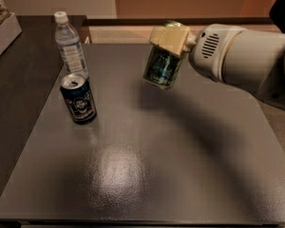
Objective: Place green can upright
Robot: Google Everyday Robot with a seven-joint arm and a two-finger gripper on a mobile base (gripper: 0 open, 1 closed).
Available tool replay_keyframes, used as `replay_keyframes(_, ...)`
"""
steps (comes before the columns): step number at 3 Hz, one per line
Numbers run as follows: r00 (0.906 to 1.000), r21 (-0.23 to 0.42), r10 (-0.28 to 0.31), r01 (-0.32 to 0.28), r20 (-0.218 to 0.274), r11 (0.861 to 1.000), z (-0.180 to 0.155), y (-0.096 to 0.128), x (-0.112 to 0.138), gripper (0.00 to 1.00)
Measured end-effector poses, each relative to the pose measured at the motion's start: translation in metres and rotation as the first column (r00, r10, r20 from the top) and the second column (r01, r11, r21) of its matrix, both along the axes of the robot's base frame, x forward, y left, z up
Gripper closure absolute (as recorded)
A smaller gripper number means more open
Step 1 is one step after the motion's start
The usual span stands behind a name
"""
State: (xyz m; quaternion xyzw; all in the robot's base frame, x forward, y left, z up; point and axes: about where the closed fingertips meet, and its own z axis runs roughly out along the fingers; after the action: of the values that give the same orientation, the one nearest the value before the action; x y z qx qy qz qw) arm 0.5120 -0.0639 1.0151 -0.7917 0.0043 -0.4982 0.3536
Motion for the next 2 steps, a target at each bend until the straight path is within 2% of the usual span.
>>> replay_keyframes(1,0.9950,-0.055,0.057,-0.053,0.082,0.997,0.0008,-0.0054,-0.0040,1.00)
replay_keyframes(2,0.9809,-0.129,0.097,-0.076,0.169,0.989,-0.0063,-0.0129,-0.0078,1.00)
